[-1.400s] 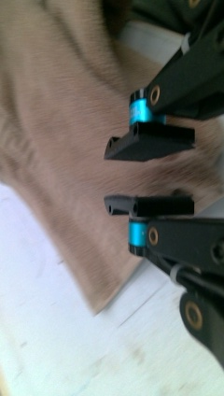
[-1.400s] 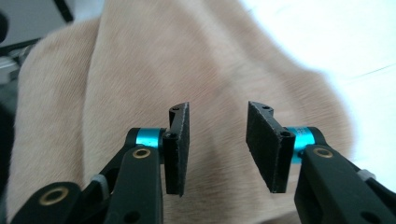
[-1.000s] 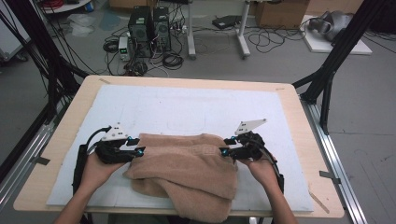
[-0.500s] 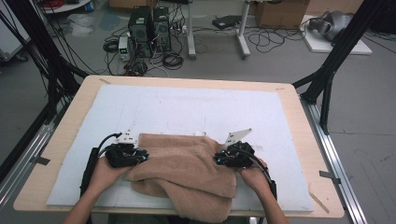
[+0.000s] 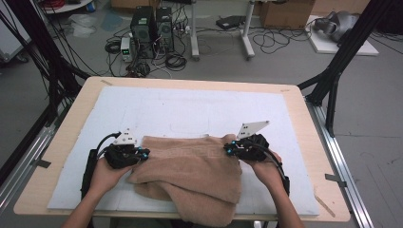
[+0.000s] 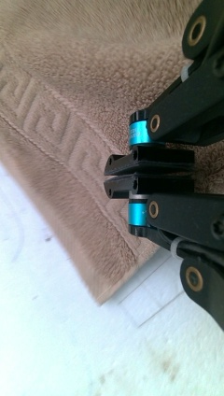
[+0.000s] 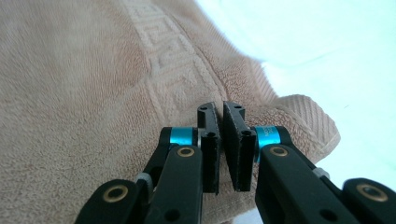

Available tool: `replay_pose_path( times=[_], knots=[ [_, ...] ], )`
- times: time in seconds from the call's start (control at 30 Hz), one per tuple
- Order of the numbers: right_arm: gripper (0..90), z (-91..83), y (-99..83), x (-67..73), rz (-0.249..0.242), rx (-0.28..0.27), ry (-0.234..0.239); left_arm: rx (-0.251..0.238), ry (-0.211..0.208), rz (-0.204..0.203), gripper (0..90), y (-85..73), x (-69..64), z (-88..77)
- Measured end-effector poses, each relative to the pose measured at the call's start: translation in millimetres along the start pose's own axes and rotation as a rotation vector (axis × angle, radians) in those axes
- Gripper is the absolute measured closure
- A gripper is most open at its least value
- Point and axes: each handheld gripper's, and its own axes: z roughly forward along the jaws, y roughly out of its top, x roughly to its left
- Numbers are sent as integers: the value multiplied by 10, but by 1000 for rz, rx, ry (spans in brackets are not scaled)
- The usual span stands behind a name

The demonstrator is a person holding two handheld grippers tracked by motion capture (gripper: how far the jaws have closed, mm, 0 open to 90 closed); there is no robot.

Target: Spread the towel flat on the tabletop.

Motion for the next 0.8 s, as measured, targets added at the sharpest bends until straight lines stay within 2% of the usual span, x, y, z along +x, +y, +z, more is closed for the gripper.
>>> replay_pose_path(
  times=[0.17, 0.37, 0.4, 0.47, 0.53, 0.57, 0.63, 0.7, 0.8],
  knots=[
    [852, -65, 94, -10, -14, -16, -19, -27, 6, 11, 871, 71, -11, -82],
    [852, -41, 91, -18, -8, -4, -7, 3, -8, 19, 871, 38, -18, -56],
    [852, -30, 86, -24, -9, -2, -6, 6, -14, 17, 871, 29, -18, -42],
    [851, 0, 62, -35, 3, 2, 12, 31, -64, -1, 862, 16, 12, -5],
    [850, 57, 30, -46, 12, 19, 34, 32, -67, -22, 794, 20, 45, 14],
    [850, 87, 15, -44, 13, 30, 40, 24, -63, -40, 721, 32, 67, 15],
    [849, 129, -9, -42, 14, 43, 46, 1, -29, -63, 598, 64, 108, 6],
    [848, 149, -25, -43, 23, 38, 50, -3, -8, -77, 567, 87, 152, 15],
    [848, 153, -30, -53, 18, 36, 50, 54, -19, -62, 571, 77, 163, 108]
  ],
)
